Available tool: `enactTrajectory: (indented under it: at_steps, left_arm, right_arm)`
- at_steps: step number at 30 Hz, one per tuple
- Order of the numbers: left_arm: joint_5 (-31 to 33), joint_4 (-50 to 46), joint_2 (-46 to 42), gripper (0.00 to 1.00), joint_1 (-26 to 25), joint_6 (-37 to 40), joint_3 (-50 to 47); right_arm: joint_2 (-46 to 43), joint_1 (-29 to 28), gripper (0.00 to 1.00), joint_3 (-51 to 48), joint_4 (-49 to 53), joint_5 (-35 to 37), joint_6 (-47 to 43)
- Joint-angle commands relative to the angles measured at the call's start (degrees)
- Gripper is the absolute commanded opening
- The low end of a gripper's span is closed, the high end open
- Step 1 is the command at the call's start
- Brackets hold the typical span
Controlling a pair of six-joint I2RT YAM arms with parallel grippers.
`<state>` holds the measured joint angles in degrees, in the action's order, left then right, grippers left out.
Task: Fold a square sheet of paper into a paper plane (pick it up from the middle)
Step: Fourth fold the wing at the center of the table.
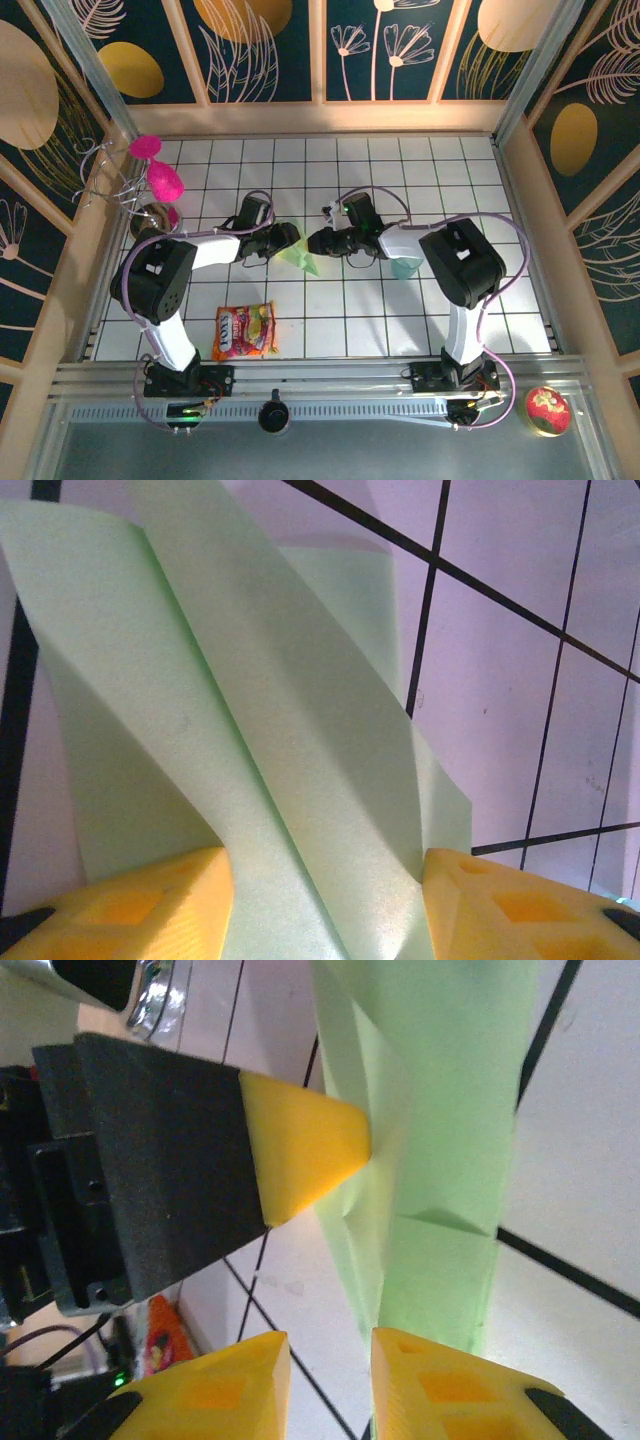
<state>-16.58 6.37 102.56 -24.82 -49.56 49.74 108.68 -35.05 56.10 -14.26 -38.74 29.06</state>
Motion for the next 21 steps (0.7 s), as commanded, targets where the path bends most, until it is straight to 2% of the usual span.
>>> enactTrajectory:
  at_steps: [1,9,21]
  left_arm:
    - [5.1,-8.4,3.0,0.54,0.4,1.6,-0.3]
    - [4.7,-8.7,3.9,0.54,0.4,1.4,0.3]
    - [4.4,-8.7,4.2,0.54,0.4,1.4,0.3]
  right_arm:
    - [-0.7,-1.9,0.28,0.8,4.5,7.6,-4.3]
    - [1.4,-4.6,0.29,2.3,3.7,8.9,-5.5]
    - [3.6,-4.8,0.26,3.7,1.2,8.8,-5.4]
